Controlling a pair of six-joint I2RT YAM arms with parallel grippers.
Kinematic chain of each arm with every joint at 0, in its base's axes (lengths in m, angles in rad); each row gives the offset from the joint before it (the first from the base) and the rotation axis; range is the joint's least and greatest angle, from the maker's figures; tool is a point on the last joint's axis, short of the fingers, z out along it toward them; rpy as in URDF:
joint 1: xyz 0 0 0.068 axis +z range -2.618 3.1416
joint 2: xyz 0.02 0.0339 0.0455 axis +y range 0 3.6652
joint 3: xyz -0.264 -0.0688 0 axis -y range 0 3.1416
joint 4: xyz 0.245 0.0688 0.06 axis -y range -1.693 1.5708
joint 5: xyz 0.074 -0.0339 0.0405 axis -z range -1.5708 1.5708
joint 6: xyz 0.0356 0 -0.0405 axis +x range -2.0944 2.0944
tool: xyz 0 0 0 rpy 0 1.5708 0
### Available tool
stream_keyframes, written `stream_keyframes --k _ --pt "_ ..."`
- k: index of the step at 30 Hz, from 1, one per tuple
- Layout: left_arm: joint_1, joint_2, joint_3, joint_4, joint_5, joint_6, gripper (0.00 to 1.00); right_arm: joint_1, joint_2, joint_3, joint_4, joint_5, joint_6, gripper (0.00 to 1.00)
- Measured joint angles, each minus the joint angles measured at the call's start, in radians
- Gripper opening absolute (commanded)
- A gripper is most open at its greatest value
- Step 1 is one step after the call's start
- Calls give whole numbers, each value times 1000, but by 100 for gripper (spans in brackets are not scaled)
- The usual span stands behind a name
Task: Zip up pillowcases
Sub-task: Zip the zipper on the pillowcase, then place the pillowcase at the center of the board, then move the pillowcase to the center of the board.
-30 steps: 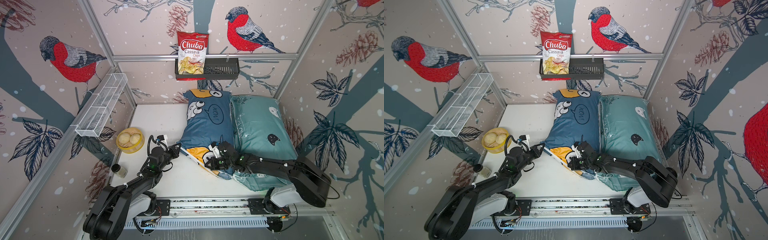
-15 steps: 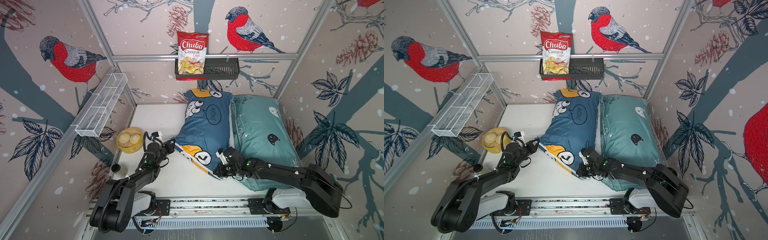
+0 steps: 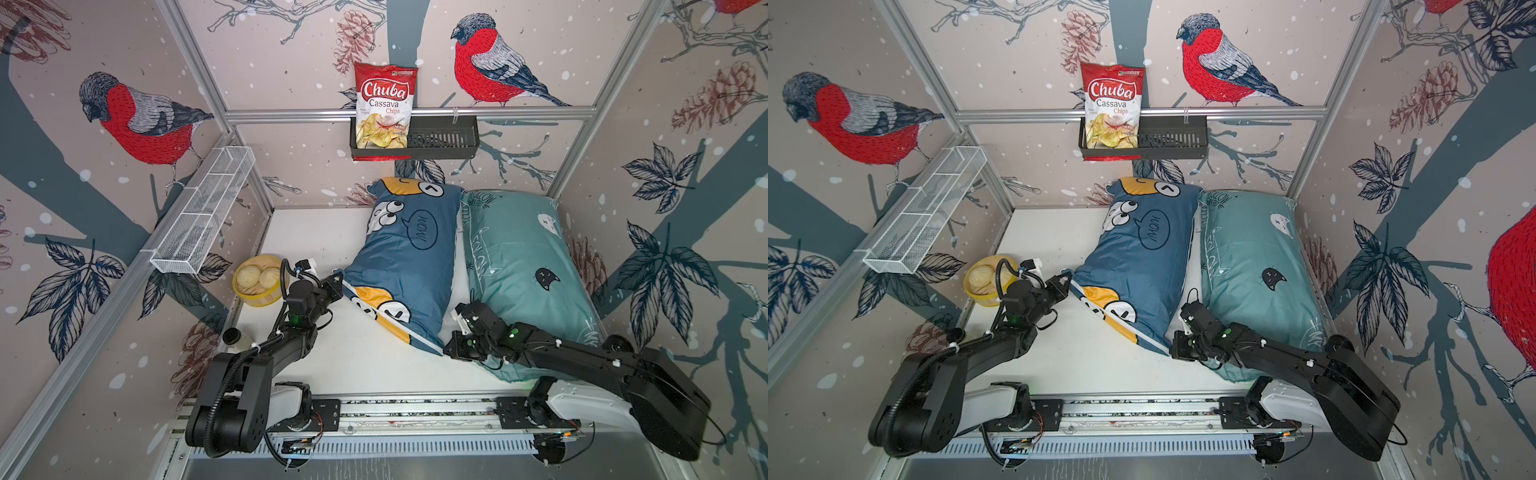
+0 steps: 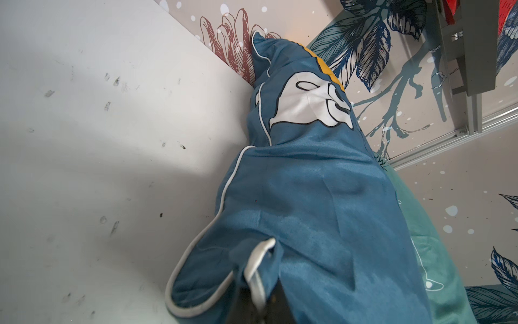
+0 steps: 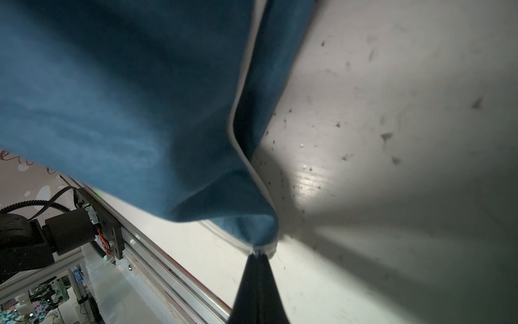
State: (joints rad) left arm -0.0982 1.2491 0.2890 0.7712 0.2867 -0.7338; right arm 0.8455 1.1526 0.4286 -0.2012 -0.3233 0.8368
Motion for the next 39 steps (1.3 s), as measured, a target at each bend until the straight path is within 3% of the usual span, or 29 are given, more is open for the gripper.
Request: stream_keyframes --k 5,6,8,10,11,12,16,21,25,34,36,37,39 --pt "0 -3 9 -19 5 8 0 -10 3 -4 -2 0 3 0" --pt "0 -8 9 -22 3 10 6 -12 -2 -2 -7 0 2 6" --pt "1 -32 18 -52 -3 35 51 -24 -30 3 -16 0 2 39" --pt "3 -63 39 -90 -24 60 84 -46 -68 9 -17 -3 -2 61" --pt "4 -86 58 -119 -40 84 95 -63 -91 11 -17 -8 -3 69" --pt "4 -105 73 -139 -57 102 100 -80 -114 13 -17 -13 -5 75" --pt "5 -201 140 -263 -124 211 100 -157 -200 16 -17 -26 -27 94" --pt "5 -184 241 -356 -142 295 100 -272 -231 61 -45 -24 -53 99" --pt "-10 0 367 -385 -40 317 100 -323 -235 118 -70 6 -76 99" --pt "-147 391 657 -423 95 348 100 -339 -320 134 -122 84 -83 97" --pt "-149 445 674 -423 101 336 94 -351 -350 120 -122 104 -84 98" --pt "-150 466 678 -423 101 333 87 -361 -361 109 -121 107 -85 98" --pt "-157 496 684 -422 101 316 61 -389 -368 90 -121 105 -92 98"
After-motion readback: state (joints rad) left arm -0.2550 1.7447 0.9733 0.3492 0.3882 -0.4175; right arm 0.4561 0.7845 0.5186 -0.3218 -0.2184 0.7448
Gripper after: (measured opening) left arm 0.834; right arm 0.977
